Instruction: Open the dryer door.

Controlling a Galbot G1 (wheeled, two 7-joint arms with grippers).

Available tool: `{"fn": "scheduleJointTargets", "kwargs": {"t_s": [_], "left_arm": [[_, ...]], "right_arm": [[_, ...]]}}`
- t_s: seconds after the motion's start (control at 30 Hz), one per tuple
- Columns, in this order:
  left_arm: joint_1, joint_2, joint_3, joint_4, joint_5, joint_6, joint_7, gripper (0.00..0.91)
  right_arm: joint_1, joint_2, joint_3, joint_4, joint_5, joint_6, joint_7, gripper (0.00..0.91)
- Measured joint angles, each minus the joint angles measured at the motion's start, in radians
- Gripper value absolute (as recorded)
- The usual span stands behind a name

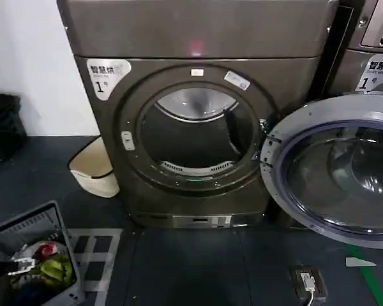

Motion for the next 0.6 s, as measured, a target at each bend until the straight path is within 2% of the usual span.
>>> {"fn": "scheduleJointTargets", "kwargs": {"t_s": [0.6], "left_arm": [[0.018,0.002,-0.008,0.008,-0.003,-0.001,-0.001,0.907]], "right_arm": [[0.012,0.002,0.009,-0.014,0.000,0.021,-0.020,0.907]]}}
